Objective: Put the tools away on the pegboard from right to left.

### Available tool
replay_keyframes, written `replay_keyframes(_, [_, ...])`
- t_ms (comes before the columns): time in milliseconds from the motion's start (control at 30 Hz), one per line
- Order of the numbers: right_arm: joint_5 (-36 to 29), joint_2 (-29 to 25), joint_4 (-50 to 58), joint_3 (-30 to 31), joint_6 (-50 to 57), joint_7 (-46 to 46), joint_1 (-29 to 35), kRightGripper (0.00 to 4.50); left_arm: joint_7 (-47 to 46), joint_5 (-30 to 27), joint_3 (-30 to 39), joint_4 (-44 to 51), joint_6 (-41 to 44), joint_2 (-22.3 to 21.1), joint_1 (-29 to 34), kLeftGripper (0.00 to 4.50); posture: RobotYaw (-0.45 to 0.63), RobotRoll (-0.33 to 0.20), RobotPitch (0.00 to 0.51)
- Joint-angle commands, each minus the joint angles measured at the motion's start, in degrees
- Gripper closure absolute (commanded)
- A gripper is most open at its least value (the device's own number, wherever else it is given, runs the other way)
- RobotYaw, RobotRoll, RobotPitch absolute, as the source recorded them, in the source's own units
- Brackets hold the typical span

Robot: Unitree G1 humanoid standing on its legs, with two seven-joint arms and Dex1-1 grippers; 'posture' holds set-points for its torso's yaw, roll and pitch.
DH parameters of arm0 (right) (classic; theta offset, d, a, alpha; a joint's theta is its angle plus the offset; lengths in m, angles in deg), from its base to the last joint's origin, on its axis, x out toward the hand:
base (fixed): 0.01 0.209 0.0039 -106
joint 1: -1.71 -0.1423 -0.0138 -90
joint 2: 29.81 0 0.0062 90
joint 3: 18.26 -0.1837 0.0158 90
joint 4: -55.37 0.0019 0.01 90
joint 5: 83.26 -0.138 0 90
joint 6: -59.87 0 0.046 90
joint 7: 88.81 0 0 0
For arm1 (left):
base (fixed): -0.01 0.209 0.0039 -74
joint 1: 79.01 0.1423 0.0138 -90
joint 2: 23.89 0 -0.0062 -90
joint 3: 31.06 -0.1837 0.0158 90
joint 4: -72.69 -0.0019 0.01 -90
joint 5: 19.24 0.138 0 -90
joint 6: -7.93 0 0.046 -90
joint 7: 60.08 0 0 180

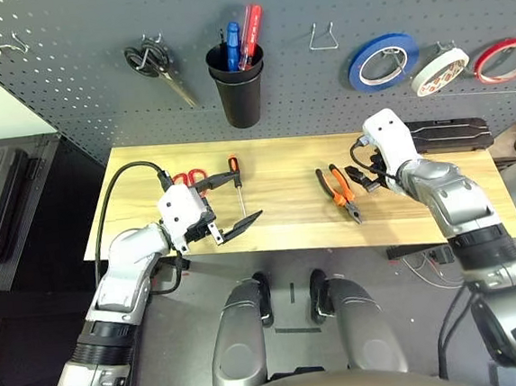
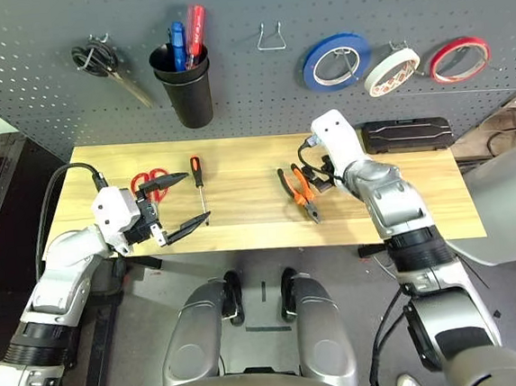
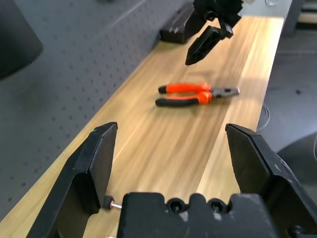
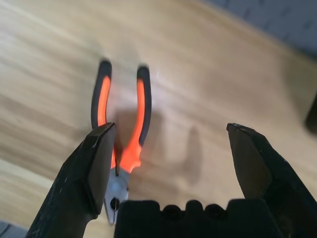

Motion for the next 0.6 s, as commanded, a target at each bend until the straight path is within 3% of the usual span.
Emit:
replay_keyframes(33, [0.6,0.9,-4.3,1.1,2.1,-0.8,-1.8,0.05,1.9,1.7,-1.6,-1.5,-1.4,-0.9,-0.2,0.00,0.11,0.000,0.297])
replay_keyframes(333, [0.9,3.0,-12.6,3.4,2.1,-0.7,-5.3,0.05,3.5,6.8,-3.9,-6.5,-4.4,-3.1,-2.2,0.00,0.11,0.000,0.313])
replay_keyframes(600, [1.2,4.8,-19.1,5.0,-0.5,-0.8,-7.2,0.05,2.5,6.4,-3.5,-6.6,-5.2,-2.3,-2.0,0.00,0.12,0.000,0.323])
